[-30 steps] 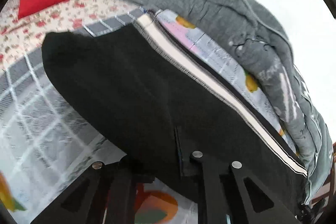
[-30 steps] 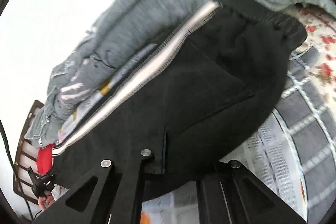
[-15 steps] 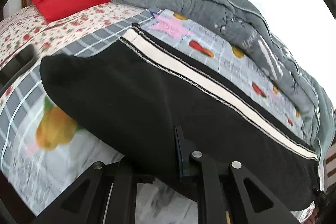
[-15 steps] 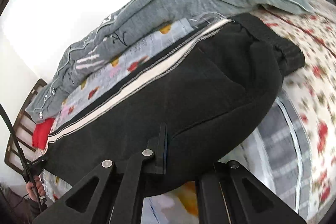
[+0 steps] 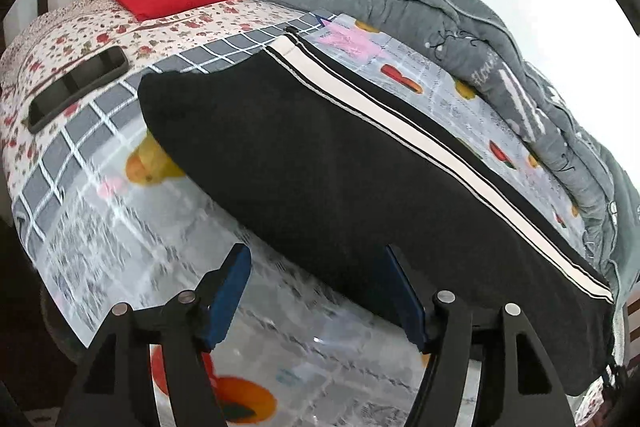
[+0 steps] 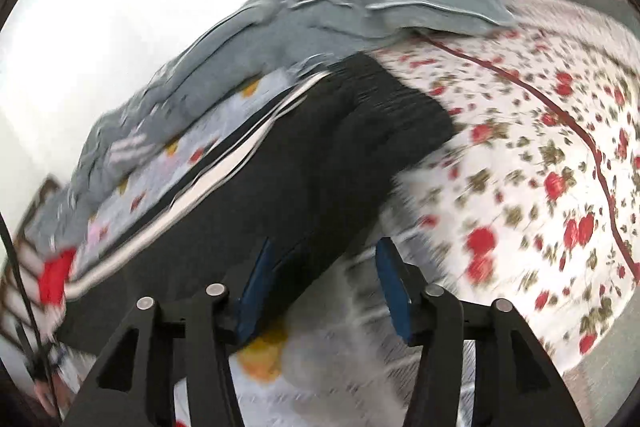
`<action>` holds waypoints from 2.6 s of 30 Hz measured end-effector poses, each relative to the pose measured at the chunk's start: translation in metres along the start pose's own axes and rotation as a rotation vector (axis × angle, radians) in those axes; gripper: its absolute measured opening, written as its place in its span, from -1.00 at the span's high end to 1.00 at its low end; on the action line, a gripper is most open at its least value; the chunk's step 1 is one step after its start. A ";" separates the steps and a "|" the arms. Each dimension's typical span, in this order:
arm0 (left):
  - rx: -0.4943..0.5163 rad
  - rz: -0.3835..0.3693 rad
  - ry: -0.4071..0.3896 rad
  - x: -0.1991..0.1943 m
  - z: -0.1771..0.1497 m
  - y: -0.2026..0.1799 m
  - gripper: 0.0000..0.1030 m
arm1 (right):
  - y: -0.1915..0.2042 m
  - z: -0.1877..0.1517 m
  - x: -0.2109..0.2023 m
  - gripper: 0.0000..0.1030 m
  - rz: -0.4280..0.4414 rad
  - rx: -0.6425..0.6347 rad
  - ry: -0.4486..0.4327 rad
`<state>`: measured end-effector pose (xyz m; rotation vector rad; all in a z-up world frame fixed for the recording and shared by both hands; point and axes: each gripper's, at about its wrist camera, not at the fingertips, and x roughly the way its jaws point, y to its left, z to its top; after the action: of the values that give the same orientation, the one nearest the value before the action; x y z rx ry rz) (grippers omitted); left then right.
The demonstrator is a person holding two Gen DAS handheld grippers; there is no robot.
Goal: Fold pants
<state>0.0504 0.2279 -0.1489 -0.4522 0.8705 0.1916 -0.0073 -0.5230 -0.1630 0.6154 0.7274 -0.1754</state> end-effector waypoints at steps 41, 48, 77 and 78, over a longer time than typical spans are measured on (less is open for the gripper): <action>0.183 0.044 -0.111 0.035 0.102 -0.030 -0.25 | 0.212 0.043 0.065 0.02 -0.086 -0.541 -0.013; 0.144 0.115 -0.049 0.081 0.149 -0.015 -0.25 | 0.250 0.053 0.142 0.01 0.000 -0.591 0.120; 0.150 0.089 -0.143 0.106 0.188 0.001 0.64 | 0.302 0.026 0.190 0.95 0.164 -0.921 0.147; 0.156 0.107 -0.144 0.109 0.190 0.001 0.64 | 0.304 0.026 0.197 0.95 0.151 -0.925 0.156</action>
<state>0.2512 0.3133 -0.1278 -0.2438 0.7626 0.2494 0.2616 -0.2805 -0.1381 -0.2052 0.8147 0.3462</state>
